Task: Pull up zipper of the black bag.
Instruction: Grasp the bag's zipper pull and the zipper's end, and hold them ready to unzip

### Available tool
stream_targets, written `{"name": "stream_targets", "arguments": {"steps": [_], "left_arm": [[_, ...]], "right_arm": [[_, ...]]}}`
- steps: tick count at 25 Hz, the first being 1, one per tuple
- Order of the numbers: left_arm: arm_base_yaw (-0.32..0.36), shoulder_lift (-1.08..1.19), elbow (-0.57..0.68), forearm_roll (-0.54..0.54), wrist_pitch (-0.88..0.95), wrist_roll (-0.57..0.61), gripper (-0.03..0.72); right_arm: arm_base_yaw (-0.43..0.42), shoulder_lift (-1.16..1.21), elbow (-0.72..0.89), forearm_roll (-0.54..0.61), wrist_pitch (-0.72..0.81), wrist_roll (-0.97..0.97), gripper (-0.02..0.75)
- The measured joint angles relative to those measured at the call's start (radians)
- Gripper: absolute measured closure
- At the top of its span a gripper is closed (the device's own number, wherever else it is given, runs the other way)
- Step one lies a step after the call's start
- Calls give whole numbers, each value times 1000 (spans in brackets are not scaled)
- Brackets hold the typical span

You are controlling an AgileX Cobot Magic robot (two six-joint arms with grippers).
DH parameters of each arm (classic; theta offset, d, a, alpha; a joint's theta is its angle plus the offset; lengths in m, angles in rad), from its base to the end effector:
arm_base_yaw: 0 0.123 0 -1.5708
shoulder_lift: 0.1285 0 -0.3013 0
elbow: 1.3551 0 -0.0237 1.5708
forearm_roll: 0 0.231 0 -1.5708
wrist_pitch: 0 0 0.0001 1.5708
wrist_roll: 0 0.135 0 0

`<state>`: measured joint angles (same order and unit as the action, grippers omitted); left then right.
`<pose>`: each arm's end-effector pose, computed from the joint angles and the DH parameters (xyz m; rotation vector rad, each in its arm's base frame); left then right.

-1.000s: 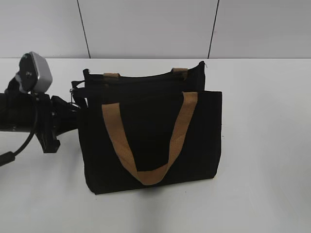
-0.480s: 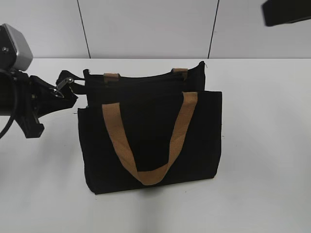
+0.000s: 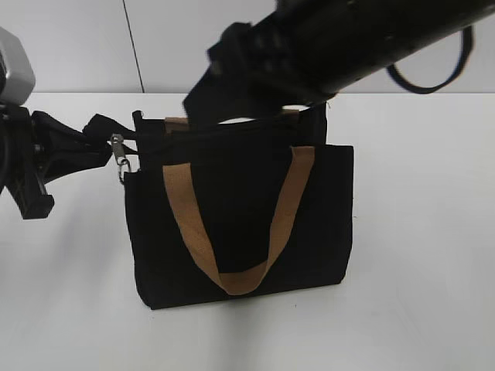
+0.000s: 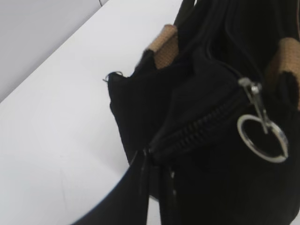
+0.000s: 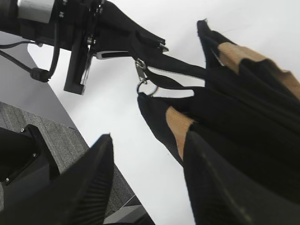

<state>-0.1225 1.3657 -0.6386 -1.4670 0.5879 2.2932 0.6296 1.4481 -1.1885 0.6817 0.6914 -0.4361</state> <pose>0.2507 -0.1060 0.2312 1.2561 1.7516 -0.2526 0.2302 0.2348 0.3243 -0.8099 2.2515 0.8489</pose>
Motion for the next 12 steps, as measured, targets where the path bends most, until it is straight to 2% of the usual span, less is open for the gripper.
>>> {"name": "stream_targets", "arguments": {"steps": [4,12], "left_arm": [[0,-7,0,8,1,-15,673],[0,-51,0,11,-26,-28,673]], "right_arm": [[56,103,-72,6,-22,31,358],[94,222,-188,66,-5,42,358]]}}
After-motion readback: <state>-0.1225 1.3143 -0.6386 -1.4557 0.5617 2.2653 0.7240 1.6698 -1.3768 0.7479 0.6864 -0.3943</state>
